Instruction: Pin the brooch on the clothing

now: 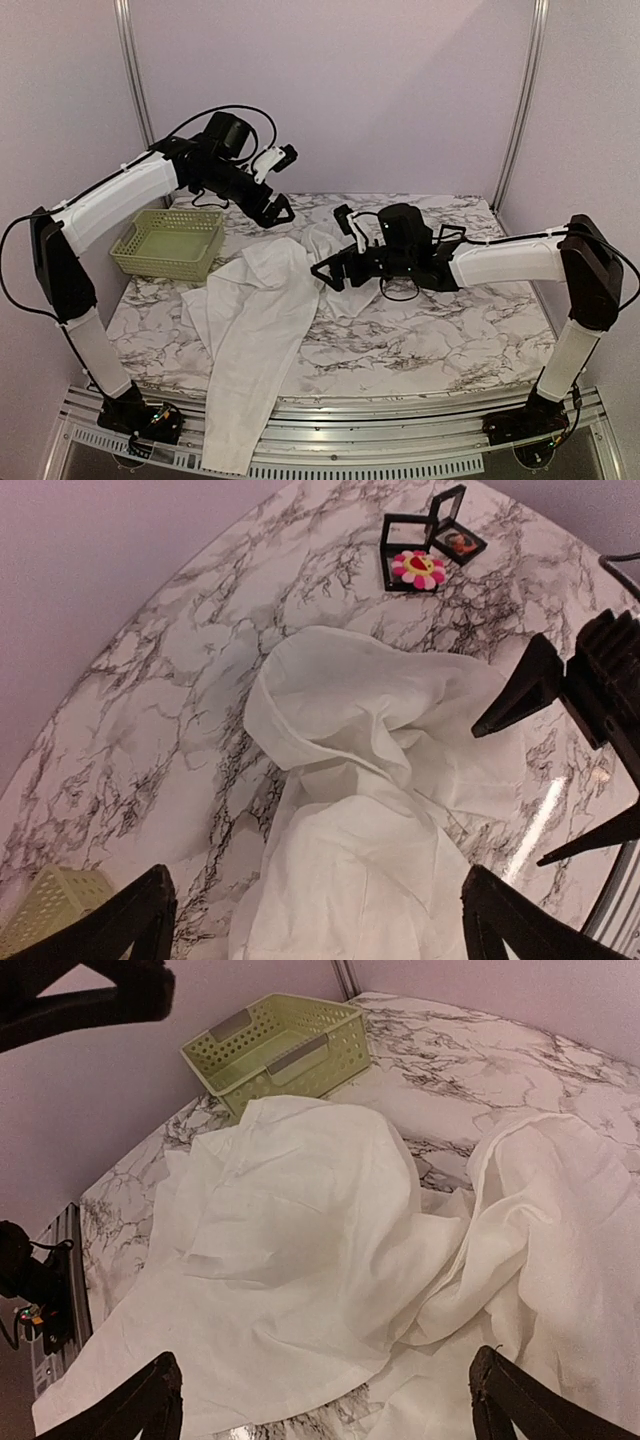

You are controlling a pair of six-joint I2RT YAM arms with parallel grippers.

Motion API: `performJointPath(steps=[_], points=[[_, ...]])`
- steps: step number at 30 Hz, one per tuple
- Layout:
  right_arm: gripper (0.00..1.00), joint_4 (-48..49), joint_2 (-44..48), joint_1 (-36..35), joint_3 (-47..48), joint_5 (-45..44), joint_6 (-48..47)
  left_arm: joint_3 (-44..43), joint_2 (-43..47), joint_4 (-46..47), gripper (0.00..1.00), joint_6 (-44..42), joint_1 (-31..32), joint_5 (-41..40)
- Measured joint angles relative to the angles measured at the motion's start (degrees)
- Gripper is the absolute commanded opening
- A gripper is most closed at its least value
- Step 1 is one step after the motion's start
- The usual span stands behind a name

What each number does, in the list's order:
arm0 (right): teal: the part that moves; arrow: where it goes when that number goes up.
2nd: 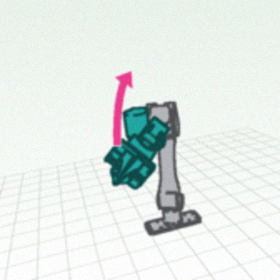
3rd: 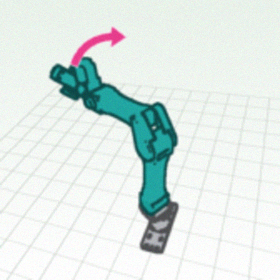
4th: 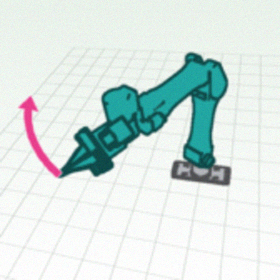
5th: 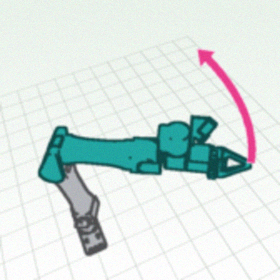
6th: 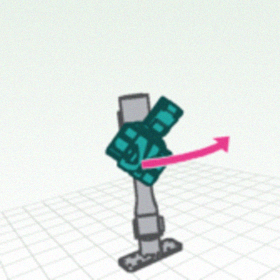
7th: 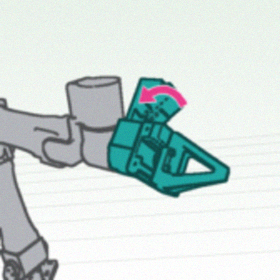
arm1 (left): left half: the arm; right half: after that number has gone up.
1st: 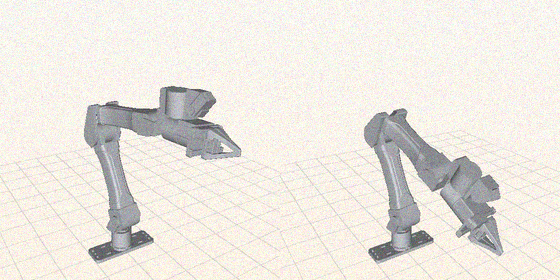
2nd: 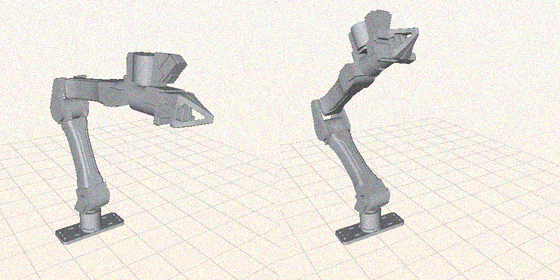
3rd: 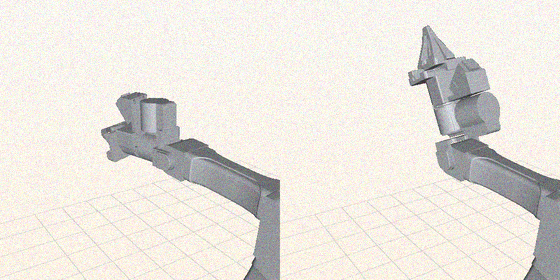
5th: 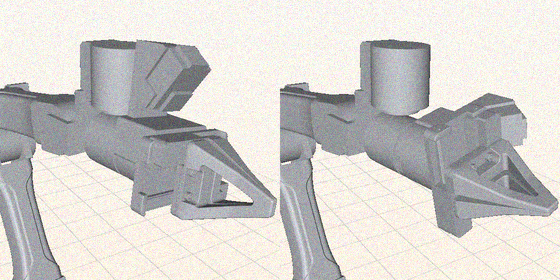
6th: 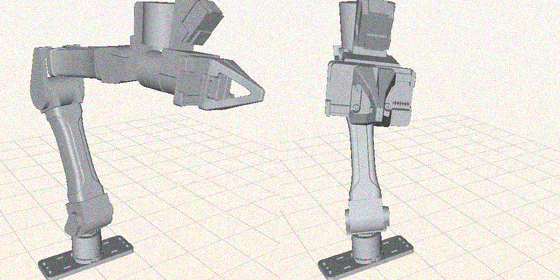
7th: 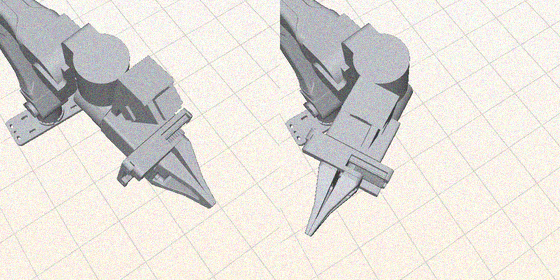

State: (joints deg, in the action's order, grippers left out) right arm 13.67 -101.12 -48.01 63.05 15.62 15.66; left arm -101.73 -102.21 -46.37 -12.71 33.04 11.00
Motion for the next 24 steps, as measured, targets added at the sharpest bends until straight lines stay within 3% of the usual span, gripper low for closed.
performJointPath(steps=[4,10,17,18,19,24], points=[[0.95,-3.39,-0.94,-4.17,5.27,-11.78,0.24,6.99,11.19,0.72,0.99,-3.37,-3.23,-3.74],[0.88,-4.96,-9.79,-9.81,18.05,-21.03,0.22,26.60,28.94,2.34,0.88,-9.29,-8.52,-12.79],[0.84,-10.29,-22.93,-11.30,30.47,-23.06,0.13,45.27,28.04,4.59,0.86,-12.31,-8.74,-18.16],[0.77,-11.52,-24.22,-11.39,31.43,-23.54,-0.07,46.10,27.36,5.33,0.85,-12.46,-8.72,-18.58],[0.62,-12.39,-25.03,-11.43,32.09,-24.02,-0.22,46.40,26.51,6.29,0.83,-12.66,-8.72,-19.08],[0.10,-16.44,-27.61,-11.67,34.27,-28.68,-0.20,43.80,18.58,11.93,0.70,-13.94,-8.07,-21.97]])
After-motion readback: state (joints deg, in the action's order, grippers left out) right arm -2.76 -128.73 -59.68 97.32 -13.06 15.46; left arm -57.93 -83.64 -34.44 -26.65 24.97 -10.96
